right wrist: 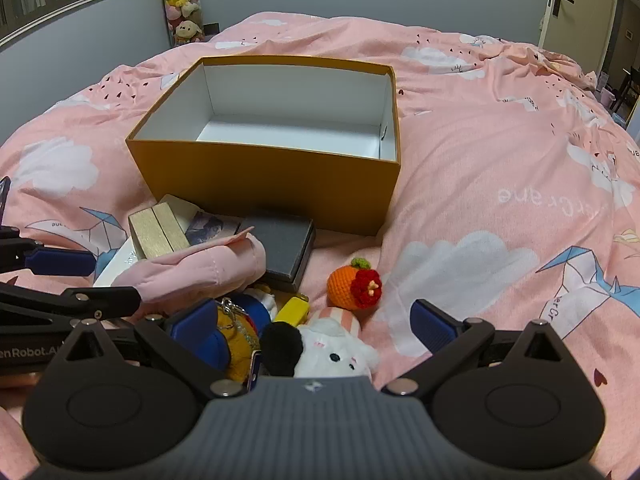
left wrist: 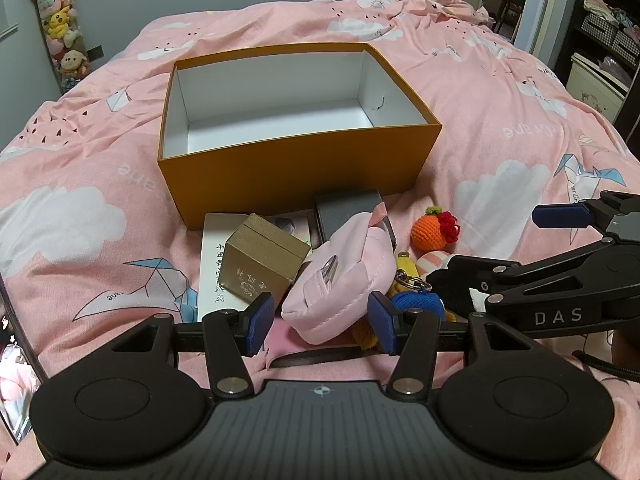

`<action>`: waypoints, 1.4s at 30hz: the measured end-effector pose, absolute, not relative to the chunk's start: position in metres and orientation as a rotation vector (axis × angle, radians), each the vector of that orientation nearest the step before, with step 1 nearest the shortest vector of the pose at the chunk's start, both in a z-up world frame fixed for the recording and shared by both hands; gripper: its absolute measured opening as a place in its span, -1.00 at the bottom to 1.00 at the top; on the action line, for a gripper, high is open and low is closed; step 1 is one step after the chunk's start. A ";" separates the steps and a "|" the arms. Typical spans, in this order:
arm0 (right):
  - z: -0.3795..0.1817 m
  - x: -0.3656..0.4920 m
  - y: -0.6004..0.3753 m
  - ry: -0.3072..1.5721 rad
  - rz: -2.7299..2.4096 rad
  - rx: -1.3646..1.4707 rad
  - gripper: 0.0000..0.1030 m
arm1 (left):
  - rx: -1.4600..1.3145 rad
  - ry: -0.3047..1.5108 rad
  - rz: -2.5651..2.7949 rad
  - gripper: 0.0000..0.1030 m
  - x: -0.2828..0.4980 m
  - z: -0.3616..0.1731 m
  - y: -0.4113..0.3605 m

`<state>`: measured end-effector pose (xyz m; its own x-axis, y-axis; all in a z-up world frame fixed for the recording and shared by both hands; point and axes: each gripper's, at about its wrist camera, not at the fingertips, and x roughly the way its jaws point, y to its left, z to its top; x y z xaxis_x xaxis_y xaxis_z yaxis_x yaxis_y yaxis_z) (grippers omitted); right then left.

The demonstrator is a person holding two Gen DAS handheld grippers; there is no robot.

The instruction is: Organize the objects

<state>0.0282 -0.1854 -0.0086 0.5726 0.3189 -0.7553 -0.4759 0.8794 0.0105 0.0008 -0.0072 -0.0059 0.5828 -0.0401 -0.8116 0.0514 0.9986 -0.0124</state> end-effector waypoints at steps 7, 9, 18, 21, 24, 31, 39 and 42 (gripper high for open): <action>-0.009 0.029 -0.185 0.843 0.469 -0.206 0.98 | 0.011 0.947 -0.053 0.22 0.001 -0.006 -0.007; -0.009 0.029 -0.185 0.843 0.471 -0.204 0.98 | 0.005 0.947 -0.055 0.22 0.001 -0.006 -0.007; -0.005 0.037 -0.180 0.849 0.559 -0.204 0.53 | -0.103 0.943 -0.098 0.22 0.007 0.001 0.016; -0.001 0.042 -0.172 0.856 0.615 -0.215 0.40 | -0.152 0.956 -0.113 0.22 0.013 0.004 0.030; 0.004 0.047 -0.159 0.853 0.674 -0.246 0.26 | -0.207 0.968 -0.081 0.18 0.021 0.004 0.049; 0.009 0.059 -0.121 0.851 0.820 -0.306 0.23 | -0.238 1.033 -0.025 0.06 0.041 -0.008 0.072; -0.006 0.083 -0.073 0.900 0.940 -0.390 0.19 | -0.232 1.075 0.043 -0.21 0.055 -0.020 0.086; -0.013 0.092 -0.060 0.935 0.976 -0.395 0.20 | -0.222 1.087 0.069 -0.21 0.060 -0.023 0.093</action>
<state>0.0924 -0.0597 -0.0129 0.2278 0.5282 -0.8180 -0.8401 0.5313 0.1091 0.0596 0.0929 -0.0232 0.4655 -0.0534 -0.8834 -0.1642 0.9756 -0.1455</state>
